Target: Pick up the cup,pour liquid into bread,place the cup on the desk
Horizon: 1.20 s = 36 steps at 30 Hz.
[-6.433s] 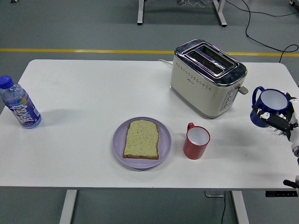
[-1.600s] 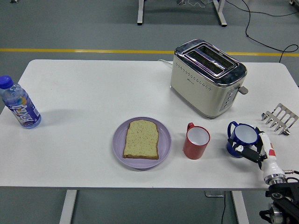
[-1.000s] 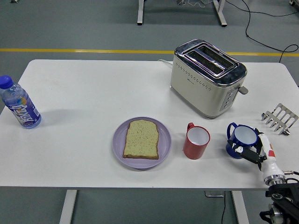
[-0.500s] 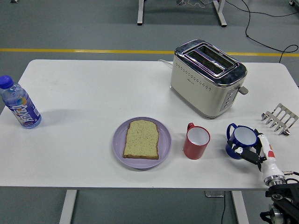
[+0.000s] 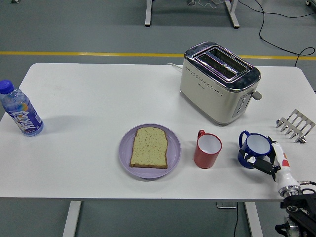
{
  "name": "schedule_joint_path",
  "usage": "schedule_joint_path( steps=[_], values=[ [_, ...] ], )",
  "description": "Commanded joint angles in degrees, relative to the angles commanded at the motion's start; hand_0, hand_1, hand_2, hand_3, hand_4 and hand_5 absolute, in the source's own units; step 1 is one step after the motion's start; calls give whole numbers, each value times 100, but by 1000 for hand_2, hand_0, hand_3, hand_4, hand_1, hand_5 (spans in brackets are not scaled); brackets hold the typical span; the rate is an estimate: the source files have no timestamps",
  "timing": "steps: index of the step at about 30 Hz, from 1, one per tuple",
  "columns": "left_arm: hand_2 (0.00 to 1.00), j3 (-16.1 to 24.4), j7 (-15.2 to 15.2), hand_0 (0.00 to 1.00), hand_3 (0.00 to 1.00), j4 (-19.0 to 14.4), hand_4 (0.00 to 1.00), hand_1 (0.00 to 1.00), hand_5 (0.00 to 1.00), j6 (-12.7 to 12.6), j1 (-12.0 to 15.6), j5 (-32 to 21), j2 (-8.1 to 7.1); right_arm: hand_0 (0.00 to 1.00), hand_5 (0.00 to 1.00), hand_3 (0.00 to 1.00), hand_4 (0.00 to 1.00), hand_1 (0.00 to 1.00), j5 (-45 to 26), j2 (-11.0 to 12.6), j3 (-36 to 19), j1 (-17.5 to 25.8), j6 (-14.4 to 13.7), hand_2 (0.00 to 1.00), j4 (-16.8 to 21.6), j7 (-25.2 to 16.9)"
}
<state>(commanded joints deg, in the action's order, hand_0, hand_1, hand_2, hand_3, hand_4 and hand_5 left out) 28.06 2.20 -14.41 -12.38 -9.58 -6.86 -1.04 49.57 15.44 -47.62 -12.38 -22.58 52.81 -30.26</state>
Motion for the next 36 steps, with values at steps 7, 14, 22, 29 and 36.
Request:
schedule_joint_path(
  steps=[7,14,22,29,36],
  values=[
    [773,-29,-12,690,611,-1,396,756,998,6,-10,-38,-5,588,2,778,789,519,58,-4,-32,-3,-12,659,3,33],
    [773,-48,-23,690,611,-1,396,756,998,10,-14,-65,-9,605,2,792,791,533,68,-5,-48,-2,-28,678,10,41],
    [773,-53,-24,690,611,-3,396,756,998,10,-21,-72,-20,620,2,814,802,548,149,-13,-79,6,-60,699,-1,93],
    [773,-49,-22,690,611,-5,396,756,998,8,-27,-65,-27,706,2,904,872,612,323,-13,-104,21,-71,774,-4,216],
    [773,-61,-30,690,611,-6,396,756,998,6,-33,-75,-32,776,27,950,906,670,353,-16,-145,27,-40,840,11,187]
  ],
)
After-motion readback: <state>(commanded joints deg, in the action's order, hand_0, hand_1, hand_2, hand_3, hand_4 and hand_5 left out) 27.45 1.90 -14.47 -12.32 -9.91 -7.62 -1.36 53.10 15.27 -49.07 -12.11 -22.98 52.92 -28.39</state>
